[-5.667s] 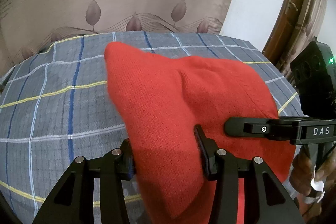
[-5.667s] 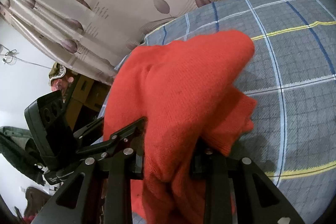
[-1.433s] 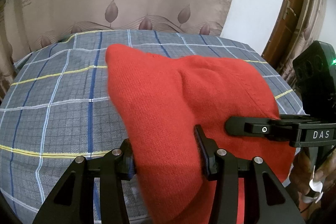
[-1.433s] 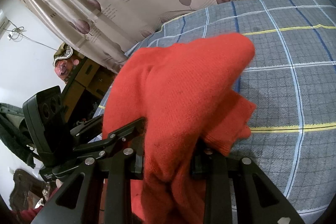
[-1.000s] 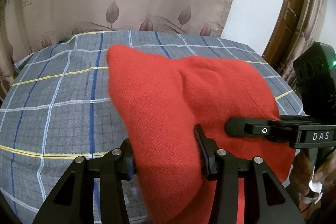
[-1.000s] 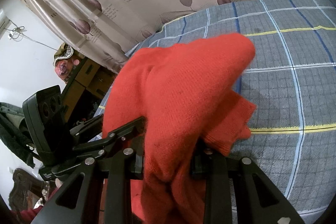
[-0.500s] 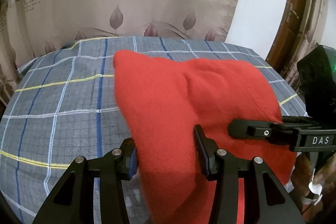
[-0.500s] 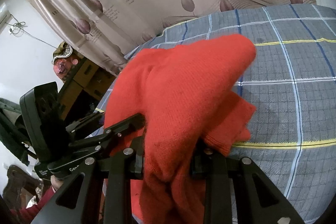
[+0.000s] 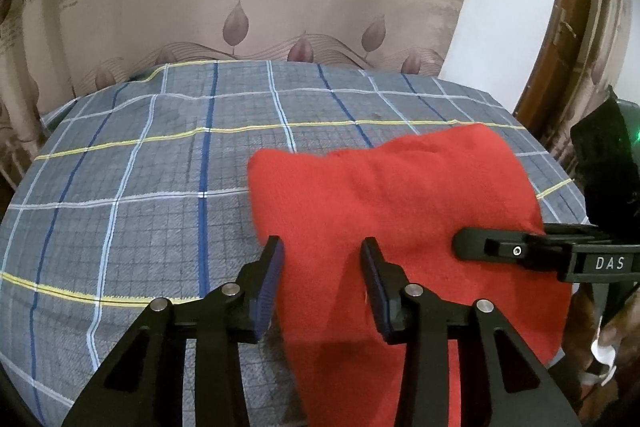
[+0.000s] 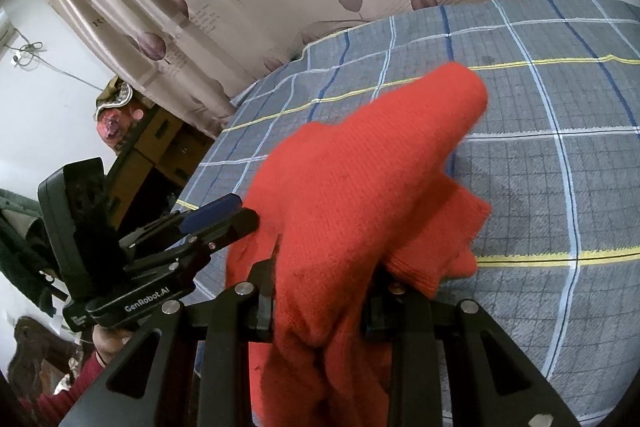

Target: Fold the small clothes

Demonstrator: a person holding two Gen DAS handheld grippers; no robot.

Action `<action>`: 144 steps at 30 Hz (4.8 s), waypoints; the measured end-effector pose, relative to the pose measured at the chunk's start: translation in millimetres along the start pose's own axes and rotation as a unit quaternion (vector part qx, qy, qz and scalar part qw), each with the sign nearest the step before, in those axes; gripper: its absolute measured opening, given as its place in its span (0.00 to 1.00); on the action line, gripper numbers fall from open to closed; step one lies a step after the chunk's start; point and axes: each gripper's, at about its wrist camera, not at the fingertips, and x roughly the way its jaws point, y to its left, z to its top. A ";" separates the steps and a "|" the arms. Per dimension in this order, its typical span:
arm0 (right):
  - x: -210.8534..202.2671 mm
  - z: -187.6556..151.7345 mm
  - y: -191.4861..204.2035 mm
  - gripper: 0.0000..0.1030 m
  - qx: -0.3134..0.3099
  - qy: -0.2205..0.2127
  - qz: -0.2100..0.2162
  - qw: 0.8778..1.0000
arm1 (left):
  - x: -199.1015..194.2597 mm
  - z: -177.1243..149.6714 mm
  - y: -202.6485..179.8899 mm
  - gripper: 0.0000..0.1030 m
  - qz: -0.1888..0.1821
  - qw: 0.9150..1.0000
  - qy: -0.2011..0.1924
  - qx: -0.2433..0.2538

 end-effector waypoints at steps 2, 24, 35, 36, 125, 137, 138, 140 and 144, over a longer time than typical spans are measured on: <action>0.1 -0.1 0.8 0.26 -0.002 0.000 0.000 1.000 | 0.0 -0.4 -0.2 0.40 0.000 1.000 0.001 0.001; 4.2 -3.3 -12.9 0.26 0.007 0.005 0.000 1.000 | 39.9 -7.4 31.3 0.49 -0.171 0.982 0.055 -0.060; -1.6 -4.2 4.7 0.26 -0.044 -0.026 -0.035 0.998 | 7.8 -4.8 6.2 0.26 -0.076 0.996 -0.036 0.005; -3.3 -2.5 5.8 0.26 -0.046 -0.031 -0.033 0.998 | 4.8 -2.6 5.3 0.26 -0.071 0.997 -0.043 0.008; -105.0 -65.7 77.6 0.71 -0.177 -0.234 -0.196 0.936 | -109.7 12.8 -62.5 1.00 0.120 0.962 -0.246 0.021; -97.1 -67.9 75.8 0.79 -0.178 -0.214 -0.193 0.941 | -95.7 9.3 -62.4 1.00 0.122 0.965 -0.232 0.011; -96.5 -68.8 75.9 0.81 -0.179 -0.213 -0.194 0.941 | -94.5 9.0 -60.8 1.00 0.120 0.966 -0.230 0.007; -96.5 -69.3 74.6 0.82 -0.179 -0.212 -0.192 0.941 | -89.2 9.4 -55.5 1.00 0.112 0.969 -0.219 -0.004; -95.5 -69.3 73.7 0.85 -0.178 -0.208 -0.193 0.942 | -82.8 8.8 -50.2 1.00 0.126 0.970 -0.208 -0.013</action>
